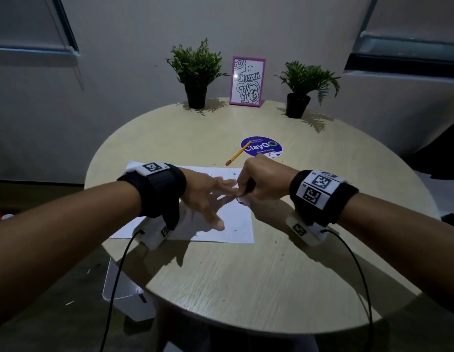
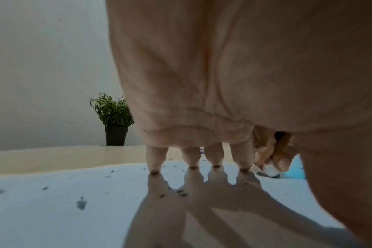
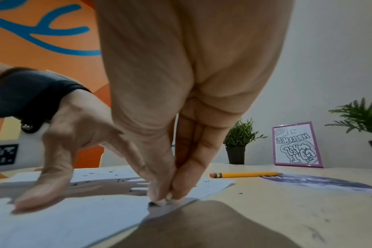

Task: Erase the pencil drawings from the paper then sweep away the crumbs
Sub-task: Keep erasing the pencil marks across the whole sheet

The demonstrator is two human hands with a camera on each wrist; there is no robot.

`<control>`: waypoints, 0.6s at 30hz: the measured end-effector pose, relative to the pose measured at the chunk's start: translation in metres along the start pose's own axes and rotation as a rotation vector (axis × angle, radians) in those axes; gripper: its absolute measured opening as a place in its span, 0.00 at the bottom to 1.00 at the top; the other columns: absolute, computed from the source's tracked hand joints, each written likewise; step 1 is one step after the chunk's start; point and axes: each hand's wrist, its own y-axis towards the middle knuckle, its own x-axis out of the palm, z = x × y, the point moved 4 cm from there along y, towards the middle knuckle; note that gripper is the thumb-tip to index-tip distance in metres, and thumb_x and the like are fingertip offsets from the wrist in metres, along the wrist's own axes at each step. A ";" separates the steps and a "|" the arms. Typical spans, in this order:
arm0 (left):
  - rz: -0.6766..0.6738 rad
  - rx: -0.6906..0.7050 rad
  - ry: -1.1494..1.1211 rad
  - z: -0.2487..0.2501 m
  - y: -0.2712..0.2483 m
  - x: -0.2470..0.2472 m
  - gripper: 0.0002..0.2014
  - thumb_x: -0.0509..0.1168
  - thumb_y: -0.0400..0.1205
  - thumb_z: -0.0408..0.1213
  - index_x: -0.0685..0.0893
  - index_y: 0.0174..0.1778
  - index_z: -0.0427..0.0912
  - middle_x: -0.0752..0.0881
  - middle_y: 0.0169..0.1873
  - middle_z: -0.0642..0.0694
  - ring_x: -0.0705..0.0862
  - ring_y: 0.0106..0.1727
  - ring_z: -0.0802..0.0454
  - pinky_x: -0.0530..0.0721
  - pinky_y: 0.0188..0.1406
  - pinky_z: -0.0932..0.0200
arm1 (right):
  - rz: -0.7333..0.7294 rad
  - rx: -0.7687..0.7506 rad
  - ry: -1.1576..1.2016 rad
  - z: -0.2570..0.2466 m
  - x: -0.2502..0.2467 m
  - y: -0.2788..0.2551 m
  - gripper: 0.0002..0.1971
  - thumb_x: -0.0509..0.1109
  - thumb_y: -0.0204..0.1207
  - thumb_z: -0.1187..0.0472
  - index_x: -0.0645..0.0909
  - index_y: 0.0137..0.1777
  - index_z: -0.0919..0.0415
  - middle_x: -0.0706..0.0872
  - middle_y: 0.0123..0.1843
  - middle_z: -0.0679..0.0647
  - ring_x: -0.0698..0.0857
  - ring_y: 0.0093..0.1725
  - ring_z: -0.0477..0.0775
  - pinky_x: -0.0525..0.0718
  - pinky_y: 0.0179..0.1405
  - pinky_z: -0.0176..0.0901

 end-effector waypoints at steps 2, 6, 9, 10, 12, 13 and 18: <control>-0.015 -0.036 0.019 -0.004 0.002 -0.001 0.49 0.71 0.76 0.64 0.44 0.84 0.73 0.40 0.86 0.64 0.40 0.88 0.54 0.46 0.86 0.41 | 0.015 -0.008 -0.041 0.001 -0.002 0.003 0.03 0.82 0.72 0.62 0.94 0.43 0.59 0.93 0.37 0.49 0.86 0.32 0.40 0.75 0.29 0.20; -0.057 -0.084 0.074 -0.005 0.007 -0.002 0.48 0.69 0.77 0.65 0.43 0.85 0.70 0.35 0.85 0.65 0.37 0.87 0.52 0.45 0.86 0.38 | 0.042 -0.036 -0.053 -0.007 0.000 -0.002 0.02 0.82 0.71 0.63 0.93 0.42 0.61 0.93 0.37 0.51 0.88 0.35 0.46 0.82 0.36 0.33; -0.081 -0.100 0.123 -0.003 0.008 -0.003 0.50 0.69 0.75 0.68 0.42 0.84 0.72 0.33 0.84 0.66 0.36 0.87 0.51 0.45 0.85 0.37 | 0.003 -0.080 -0.021 -0.018 0.010 -0.024 0.01 0.81 0.71 0.63 0.92 0.40 0.59 0.92 0.36 0.49 0.86 0.34 0.42 0.80 0.36 0.32; -0.088 -0.104 0.135 -0.003 0.010 -0.002 0.51 0.69 0.74 0.68 0.40 0.84 0.72 0.32 0.84 0.66 0.36 0.87 0.50 0.45 0.85 0.36 | -0.032 -0.096 -0.027 -0.021 0.012 -0.032 0.02 0.81 0.72 0.62 0.91 0.39 0.58 0.92 0.35 0.48 0.85 0.34 0.42 0.78 0.34 0.30; -0.097 -0.103 0.156 -0.003 0.013 0.002 0.55 0.69 0.72 0.70 0.36 0.84 0.70 0.30 0.84 0.63 0.36 0.87 0.46 0.44 0.83 0.34 | -0.128 -0.109 -0.042 -0.025 0.014 -0.042 0.04 0.82 0.72 0.59 0.91 0.37 0.57 0.91 0.34 0.46 0.86 0.33 0.42 0.78 0.32 0.28; -0.098 -0.099 0.164 -0.004 0.015 0.004 0.56 0.70 0.71 0.71 0.35 0.84 0.70 0.30 0.84 0.62 0.36 0.87 0.45 0.45 0.83 0.33 | -0.165 -0.111 -0.043 -0.026 0.011 -0.041 0.04 0.82 0.72 0.59 0.91 0.37 0.56 0.91 0.34 0.46 0.86 0.33 0.41 0.78 0.32 0.27; -0.086 -0.060 0.136 -0.012 0.018 0.006 0.56 0.72 0.68 0.72 0.41 0.84 0.70 0.32 0.83 0.68 0.36 0.87 0.46 0.49 0.83 0.32 | -0.008 -0.094 -0.027 -0.019 -0.008 -0.011 0.02 0.83 0.69 0.64 0.93 0.41 0.59 0.93 0.37 0.48 0.86 0.33 0.38 0.79 0.35 0.24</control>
